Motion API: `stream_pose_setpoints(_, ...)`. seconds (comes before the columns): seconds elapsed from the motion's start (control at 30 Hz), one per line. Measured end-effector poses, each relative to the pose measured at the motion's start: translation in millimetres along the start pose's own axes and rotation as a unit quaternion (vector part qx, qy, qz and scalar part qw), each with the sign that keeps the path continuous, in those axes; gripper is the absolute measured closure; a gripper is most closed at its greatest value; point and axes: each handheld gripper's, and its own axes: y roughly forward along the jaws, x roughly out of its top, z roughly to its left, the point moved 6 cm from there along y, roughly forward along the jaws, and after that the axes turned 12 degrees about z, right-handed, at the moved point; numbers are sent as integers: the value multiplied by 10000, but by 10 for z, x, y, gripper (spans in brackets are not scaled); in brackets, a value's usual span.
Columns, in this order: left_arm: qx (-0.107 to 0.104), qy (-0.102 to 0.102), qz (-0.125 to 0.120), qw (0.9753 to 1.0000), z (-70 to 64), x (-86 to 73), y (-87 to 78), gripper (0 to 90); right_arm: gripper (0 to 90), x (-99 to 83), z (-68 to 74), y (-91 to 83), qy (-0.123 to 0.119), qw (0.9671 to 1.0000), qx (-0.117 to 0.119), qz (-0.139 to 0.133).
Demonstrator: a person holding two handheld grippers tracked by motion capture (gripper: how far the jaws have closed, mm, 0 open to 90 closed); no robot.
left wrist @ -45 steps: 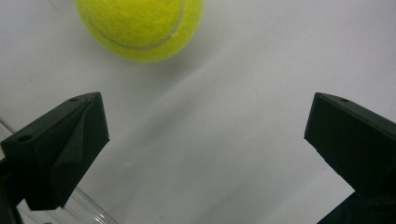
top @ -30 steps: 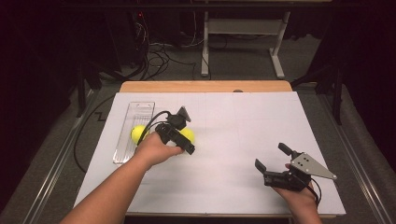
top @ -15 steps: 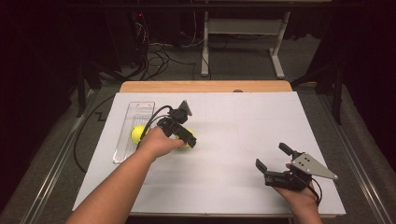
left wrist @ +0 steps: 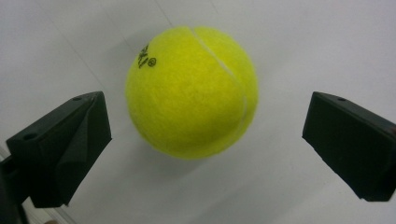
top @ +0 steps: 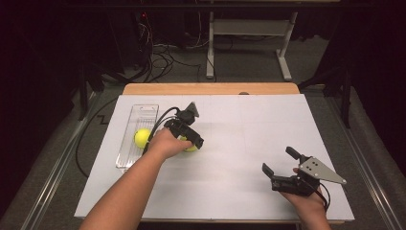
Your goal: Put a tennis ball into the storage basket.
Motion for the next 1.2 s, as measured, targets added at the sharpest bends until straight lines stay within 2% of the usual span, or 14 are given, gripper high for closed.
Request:
stream_pose_setpoints(0.23,-30,-85,6,10000,50,16,15,45,7,1,-4,-4,-1,10000,6,-2)
stream_pose_setpoints(0.43,-18,-61,-54,10000,47,39,53,85,7,2,-1,-2,-3,10000,4,-6)
stream_pose_setpoints(1.03,27,-66,48,10000,55,63,135,185,7,4,-6,-15,11,10000,6,-30)
stream_pose_setpoints(1.2,77,-47,47,9999,45,61,138,255,7,5,-9,-18,13,10000,2,-29)
